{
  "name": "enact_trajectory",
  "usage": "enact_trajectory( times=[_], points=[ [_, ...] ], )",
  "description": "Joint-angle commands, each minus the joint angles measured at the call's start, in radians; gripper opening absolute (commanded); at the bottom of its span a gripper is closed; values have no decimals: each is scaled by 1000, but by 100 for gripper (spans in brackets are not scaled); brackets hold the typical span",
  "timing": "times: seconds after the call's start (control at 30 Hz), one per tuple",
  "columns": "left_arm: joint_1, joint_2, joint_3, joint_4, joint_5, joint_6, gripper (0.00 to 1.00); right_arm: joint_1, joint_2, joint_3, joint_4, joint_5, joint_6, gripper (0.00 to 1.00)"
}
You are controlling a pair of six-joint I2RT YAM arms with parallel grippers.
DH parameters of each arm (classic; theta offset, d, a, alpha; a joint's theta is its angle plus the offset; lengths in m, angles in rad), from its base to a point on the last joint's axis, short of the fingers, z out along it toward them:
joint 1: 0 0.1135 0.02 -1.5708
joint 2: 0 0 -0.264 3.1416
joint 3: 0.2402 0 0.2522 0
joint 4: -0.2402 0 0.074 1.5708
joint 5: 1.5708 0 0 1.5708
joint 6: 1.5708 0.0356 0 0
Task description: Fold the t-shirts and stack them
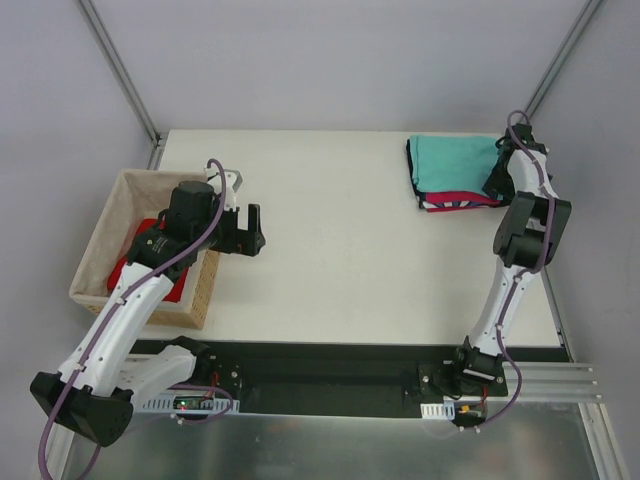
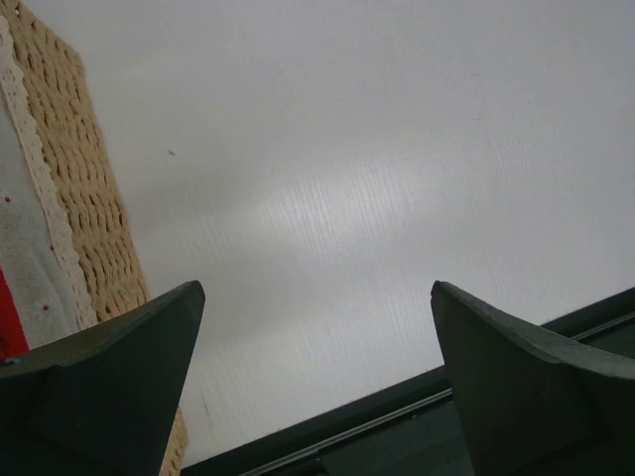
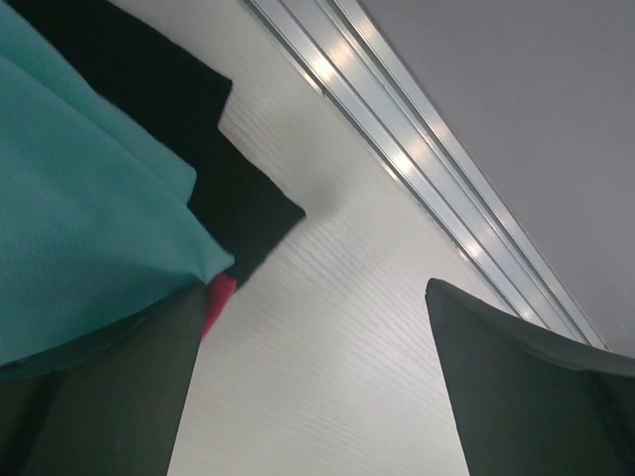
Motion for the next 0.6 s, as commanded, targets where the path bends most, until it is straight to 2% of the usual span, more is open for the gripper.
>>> enact_trajectory(
  times=[0.0, 0.07, 0.27, 0.43, 0.57],
  points=[
    [-9, -33, 15, 15, 15, 15, 99, 31, -301, -164, 43, -26, 16, 97],
    [-9, -35, 15, 16, 16, 15, 99, 78, -382, -164, 29, -62, 11, 97],
    [-10, -44, 12, 15, 3, 16, 99, 270, -436, -69, -50, -172, -18, 96],
    [-12, -50, 9, 15, -22, 16, 99, 360, -360, -3, -72, -273, -13, 97],
    [-12, -41, 19, 13, -11, 18, 99, 370, -281, 8, -60, -343, -21, 97]
  ],
)
